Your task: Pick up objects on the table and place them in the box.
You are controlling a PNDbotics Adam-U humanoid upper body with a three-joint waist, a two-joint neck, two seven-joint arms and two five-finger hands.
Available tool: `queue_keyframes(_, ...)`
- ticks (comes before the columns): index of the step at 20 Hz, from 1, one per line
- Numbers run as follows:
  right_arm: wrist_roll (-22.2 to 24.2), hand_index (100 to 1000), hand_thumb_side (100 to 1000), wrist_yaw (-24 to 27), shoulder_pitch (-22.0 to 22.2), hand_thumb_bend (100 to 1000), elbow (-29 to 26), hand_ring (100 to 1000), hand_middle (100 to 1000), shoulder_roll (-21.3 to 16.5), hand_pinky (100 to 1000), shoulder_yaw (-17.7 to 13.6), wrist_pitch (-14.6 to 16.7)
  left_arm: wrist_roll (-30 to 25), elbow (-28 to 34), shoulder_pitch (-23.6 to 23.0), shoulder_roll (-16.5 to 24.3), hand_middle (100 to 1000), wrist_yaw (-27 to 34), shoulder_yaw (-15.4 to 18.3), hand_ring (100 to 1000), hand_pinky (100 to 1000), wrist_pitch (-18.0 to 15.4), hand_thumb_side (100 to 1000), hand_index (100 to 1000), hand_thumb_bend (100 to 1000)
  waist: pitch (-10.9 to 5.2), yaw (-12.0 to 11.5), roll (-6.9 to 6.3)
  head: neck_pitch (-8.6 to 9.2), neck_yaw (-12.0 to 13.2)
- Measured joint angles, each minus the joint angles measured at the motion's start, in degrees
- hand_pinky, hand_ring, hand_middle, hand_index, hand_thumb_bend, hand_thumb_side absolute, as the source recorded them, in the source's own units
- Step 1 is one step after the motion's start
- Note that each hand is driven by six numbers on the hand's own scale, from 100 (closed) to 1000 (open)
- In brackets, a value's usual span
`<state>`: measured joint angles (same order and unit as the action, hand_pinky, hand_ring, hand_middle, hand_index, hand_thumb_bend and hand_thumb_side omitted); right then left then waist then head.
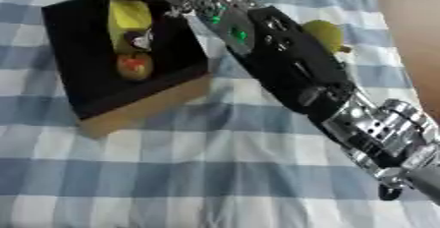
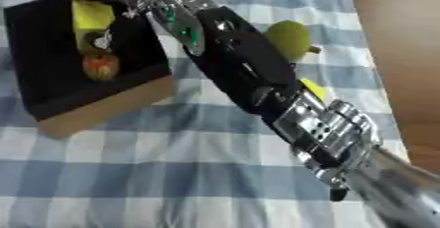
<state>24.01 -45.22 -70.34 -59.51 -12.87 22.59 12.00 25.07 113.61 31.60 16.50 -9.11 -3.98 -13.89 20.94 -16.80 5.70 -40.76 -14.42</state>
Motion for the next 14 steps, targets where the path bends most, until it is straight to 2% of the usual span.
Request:
queue_keyframes(2, 0.09, 952, 301, 0.66, -0.28, 194, -1.88, 918, 812, -0.03, 915, -0.43, -0.71, -0.05, 0.0, -0.25, 0.0, 742, 0.0, 0.0, 835, 764, 0.08, 672, 813, 474, 0.0, 0.17, 0.0, 0.0, 0.05)
queue_keyframes(4, 0.45, 973, 231, 1.7, -0.34, 283, -3.92, 933, 830, -0.24, 928, -0.71, -1.46, -0.04, 0.0, -0.37, 0.0, 743, 0.0, 0.0, 835, 764, 0.21, 673, 813, 474, 0.0, 0.37, 0.0, -0.01, 0.21)
queue_keyframes(5, 0.8, 974, 100, 1.99, -0.44, 395, -4.86, 932, 830, -0.53, 930, -0.71, -1.8, -0.04, 0.0, -0.42, 0.0, 743, 0.0, 0.0, 835, 764, 0.29, 673, 814, 474, 0.0, 0.51, 0.0, -0.03, 0.25)
queue_keyframes(7, 1.71, 963, 100, 2.03, -0.6, 391, -6.17, 919, 819, -1.08, 925, -0.71, -2.46, -0.07, 0.0, -0.52, 0.01, 743, 0.0, 0.0, 835, 764, 0.44, 669, 814, 475, 0.0, 0.67, 0.0, -0.05, 0.27)
queue_keyframes(8, 2.01, 953, 233, 2.02, -0.6, 430, -6.55, 910, 808, -1.19, 919, -0.83, -2.89, -0.08, 0.0, -0.57, 0.01, 743, 0.0, 0.0, 835, 764, 0.49, 665, 815, 475, 0.0, 0.69, 0.0, -0.05, 0.27)
queue_keyframes(9, 2.0, 952, 304, 2.01, -0.6, 442, -6.8, 909, 807, -1.22, 918, -1.01, -3.57, -0.09, 0.0, -0.61, 0.02, 743, 0.0, 0.0, 835, 765, 0.5, 665, 815, 476, 0.0, 0.69, 0.0, -0.05, 0.27)
queue_keyframes(10, 1.77, 952, 326, 2.01, -0.6, 445, -6.97, 909, 807, -1.26, 918, -1.05, -4.41, -0.09, 0.0, -0.65, 0.02, 743, 0.0, 0.0, 836, 765, 0.5, 665, 815, 476, 0.0, 0.69, 0.0, -0.06, 0.27)
queue_keyframes(14, 0.92, 961, 277, 2.52, -0.54, 438, -7.01, 914, 815, -1.36, 922, -0.93, -7.21, -0.09, 0.0, -0.66, 0.02, 743, 0.0, 0.0, 835, 765, 0.5, 667, 815, 477, 0.0, 0.69, 0.0, -0.07, 0.27)
